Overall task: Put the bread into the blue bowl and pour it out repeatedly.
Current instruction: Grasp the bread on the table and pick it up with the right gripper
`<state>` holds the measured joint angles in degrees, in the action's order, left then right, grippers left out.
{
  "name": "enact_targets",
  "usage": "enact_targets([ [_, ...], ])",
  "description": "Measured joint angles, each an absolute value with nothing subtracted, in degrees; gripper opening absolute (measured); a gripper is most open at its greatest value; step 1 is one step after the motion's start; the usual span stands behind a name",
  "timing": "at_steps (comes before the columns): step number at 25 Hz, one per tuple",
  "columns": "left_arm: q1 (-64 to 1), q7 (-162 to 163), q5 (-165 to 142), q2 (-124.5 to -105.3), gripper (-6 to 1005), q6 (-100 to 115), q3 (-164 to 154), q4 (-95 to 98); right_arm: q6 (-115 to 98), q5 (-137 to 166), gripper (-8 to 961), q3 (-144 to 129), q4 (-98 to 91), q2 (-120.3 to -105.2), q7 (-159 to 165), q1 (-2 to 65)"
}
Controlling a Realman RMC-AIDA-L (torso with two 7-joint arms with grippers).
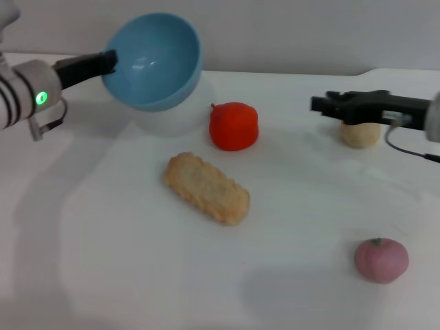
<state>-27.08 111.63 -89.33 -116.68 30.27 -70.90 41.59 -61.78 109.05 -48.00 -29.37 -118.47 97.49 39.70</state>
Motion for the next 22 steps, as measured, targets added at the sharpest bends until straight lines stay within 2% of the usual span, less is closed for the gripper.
enact_targets([
  [5, -24.66, 114.35, -90.46, -115.71, 14, 31.33, -70.77, 41.55, -58.77, 115.92, 513, -59.19, -29.18, -118.71, 102.94, 46.28],
  [11, -24.81, 125.88, -104.11, -115.04, 11, 33.34, -70.26, 42.05, -55.47, 116.05, 517, -72.79, -27.65, -119.39, 106.92, 51.21],
  [15, -25.04, 131.37, -111.30, -115.09, 9, 34.26, -70.14, 42.97, -55.06, 113.79, 520, -75.91, -27.56, -119.40, 107.83, 51.98],
  [22, -25.06, 134.39, -116.15, -116.44, 11, 34.88, -70.09, 45.02, -52.18, 105.80, 524, -87.16, -26.33, -119.56, 107.86, 52.50],
])
